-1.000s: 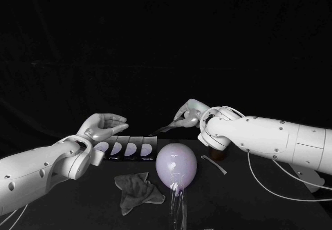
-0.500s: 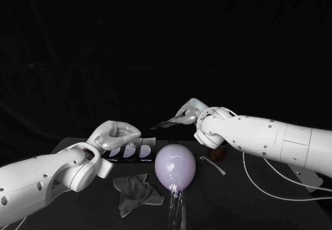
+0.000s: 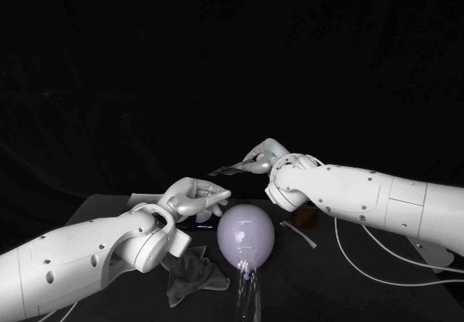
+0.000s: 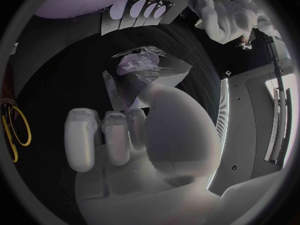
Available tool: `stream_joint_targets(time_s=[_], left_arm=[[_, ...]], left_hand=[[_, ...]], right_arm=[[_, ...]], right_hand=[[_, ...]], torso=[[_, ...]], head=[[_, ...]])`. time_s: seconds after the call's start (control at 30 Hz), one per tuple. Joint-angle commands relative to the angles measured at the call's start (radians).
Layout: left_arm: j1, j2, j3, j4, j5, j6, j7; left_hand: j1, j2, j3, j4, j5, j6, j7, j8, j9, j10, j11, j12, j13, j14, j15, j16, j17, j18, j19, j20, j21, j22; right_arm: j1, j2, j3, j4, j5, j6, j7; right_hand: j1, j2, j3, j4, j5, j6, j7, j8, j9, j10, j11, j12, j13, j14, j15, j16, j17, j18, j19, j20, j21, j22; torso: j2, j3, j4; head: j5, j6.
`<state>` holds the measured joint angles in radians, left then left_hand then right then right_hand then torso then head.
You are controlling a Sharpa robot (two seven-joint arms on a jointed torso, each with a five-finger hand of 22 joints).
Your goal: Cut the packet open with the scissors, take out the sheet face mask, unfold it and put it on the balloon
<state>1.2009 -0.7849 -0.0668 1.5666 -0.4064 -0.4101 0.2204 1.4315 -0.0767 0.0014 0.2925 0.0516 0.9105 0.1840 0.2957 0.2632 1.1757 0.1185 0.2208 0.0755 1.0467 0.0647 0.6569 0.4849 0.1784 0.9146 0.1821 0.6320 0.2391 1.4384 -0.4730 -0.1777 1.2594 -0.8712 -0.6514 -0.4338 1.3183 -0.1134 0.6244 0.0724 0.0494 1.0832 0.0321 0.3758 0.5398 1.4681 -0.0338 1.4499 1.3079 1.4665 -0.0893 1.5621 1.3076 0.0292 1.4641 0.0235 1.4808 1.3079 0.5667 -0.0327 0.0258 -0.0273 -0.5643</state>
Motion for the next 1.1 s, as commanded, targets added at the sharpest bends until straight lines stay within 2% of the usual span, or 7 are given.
stream_joint_targets(time_s=[0.03,0.13,0.3,0.57,0.93,1.0,1.1], left_arm=[[0.001,0.024,0.002,-0.019,0.101,-0.105,-0.035],[0.001,0.051,0.002,-0.040,0.130,-0.138,-0.034],[0.002,0.083,0.004,-0.069,0.162,-0.157,-0.049],[0.003,0.116,0.005,-0.095,0.188,-0.161,-0.085],[0.005,0.138,0.007,-0.113,0.194,-0.158,-0.113],[0.005,0.139,0.008,-0.113,0.194,-0.156,-0.116],[0.005,0.141,0.008,-0.113,0.195,-0.153,-0.119]], left_hand=[[-0.007,0.000,-0.005,0.000,-0.003,-0.006,0.001,-0.004,-0.002,-0.005,0.000,-0.003,-0.001,-0.006,0.000,-0.004,-0.001,-0.002,-0.006,0.001,-0.004,-0.002],[-0.040,0.001,-0.030,-0.001,-0.003,-0.018,0.009,-0.017,-0.007,-0.024,0.011,-0.016,-0.003,-0.036,0.012,-0.028,-0.008,-0.004,-0.024,0.012,-0.025,-0.014],[-0.088,0.005,-0.076,0.001,-0.003,-0.036,0.025,-0.037,-0.013,-0.050,0.026,-0.027,-0.001,-0.064,0.027,-0.056,-0.016,0.000,-0.041,0.032,-0.057,-0.033],[-0.199,0.015,-0.110,0.005,-0.003,-0.029,0.035,-0.043,-0.014,-0.058,0.033,-0.025,0.003,-0.065,0.034,-0.069,-0.018,0.004,-0.033,0.040,-0.075,-0.047],[-0.260,-0.022,-0.094,0.006,-0.002,-0.034,0.040,-0.054,-0.017,-0.072,0.038,-0.023,0.005,-0.072,0.038,-0.082,-0.020,0.004,-0.030,0.044,-0.094,-0.060],[-0.266,-0.045,-0.091,0.007,-0.001,-0.035,0.041,-0.056,-0.017,-0.075,0.039,-0.021,0.006,-0.073,0.039,-0.085,-0.020,0.005,-0.028,0.045,-0.099,-0.064],[-0.270,-0.059,-0.093,0.007,-0.001,-0.036,0.042,-0.058,-0.018,-0.077,0.040,-0.020,0.006,-0.074,0.040,-0.087,-0.020,0.005,-0.027,0.045,-0.101,-0.066]], right_arm=[[0.000,0.004,0.001,0.009,-0.001,-0.039,0.002],[-0.001,0.006,0.001,0.018,-0.012,-0.040,0.002],[-0.007,0.006,0.001,0.034,-0.044,-0.042,0.002],[-0.020,0.007,0.001,0.056,-0.099,-0.035,-0.001],[-0.030,0.004,0.001,0.090,-0.165,-0.023,-0.005],[-0.030,0.005,0.001,0.091,-0.168,-0.022,-0.005],[-0.032,0.006,0.001,0.093,-0.170,-0.020,-0.006]], right_hand=[[-0.010,-0.001,0.006,-0.001,0.003,0.007,0.001,0.059,0.073,0.073,-0.005,0.005,0.195,0.102,-0.005,0.003,0.252,-0.005,0.048,-0.004,-0.003,0.219],[-0.010,-0.001,0.006,-0.001,0.003,0.007,0.001,0.059,0.073,0.073,-0.005,0.005,0.195,0.102,-0.005,0.003,0.252,-0.005,0.048,-0.004,-0.003,0.219],[-0.010,-0.001,0.006,-0.001,0.003,0.007,0.001,0.059,0.073,0.073,-0.005,0.005,0.195,0.102,-0.005,0.003,0.252,-0.005,0.048,-0.004,-0.003,0.219],[-0.014,-0.002,0.013,-0.005,0.003,0.005,0.002,0.061,0.073,0.073,-0.005,0.003,0.194,0.102,-0.005,0.002,0.251,-0.004,0.047,-0.004,-0.004,0.218],[-0.015,-0.003,0.014,-0.006,0.003,0.005,0.002,0.061,0.073,0.072,-0.005,0.002,0.194,0.102,-0.005,0.003,0.251,-0.004,0.048,-0.004,-0.004,0.218],[-0.015,-0.003,0.014,-0.006,0.003,0.005,0.002,0.061,0.073,0.072,-0.005,0.002,0.194,0.102,-0.005,0.003,0.251,-0.004,0.048,-0.004,-0.004,0.218],[-0.015,-0.003,0.014,-0.006,0.003,0.005,0.002,0.061,0.073,0.072,-0.005,0.002,0.194,0.102,-0.005,0.003,0.251,-0.004,0.048,-0.004,-0.004,0.218]], torso=[[0.000,0.0002,-0.0019],[0.001,-0.0002,0.0012],[0.001,0.0001,0.0010],[0.002,0.0003,0.0012],[0.000,-0.0006,0.0013],[0.000,-0.0006,0.0016],[0.001,-0.0006,0.0015]], head=[[0.002,0.003],[0.001,0.006],[0.005,0.006],[0.011,0.004],[0.010,-0.003],[0.010,-0.003],[0.010,-0.003]])
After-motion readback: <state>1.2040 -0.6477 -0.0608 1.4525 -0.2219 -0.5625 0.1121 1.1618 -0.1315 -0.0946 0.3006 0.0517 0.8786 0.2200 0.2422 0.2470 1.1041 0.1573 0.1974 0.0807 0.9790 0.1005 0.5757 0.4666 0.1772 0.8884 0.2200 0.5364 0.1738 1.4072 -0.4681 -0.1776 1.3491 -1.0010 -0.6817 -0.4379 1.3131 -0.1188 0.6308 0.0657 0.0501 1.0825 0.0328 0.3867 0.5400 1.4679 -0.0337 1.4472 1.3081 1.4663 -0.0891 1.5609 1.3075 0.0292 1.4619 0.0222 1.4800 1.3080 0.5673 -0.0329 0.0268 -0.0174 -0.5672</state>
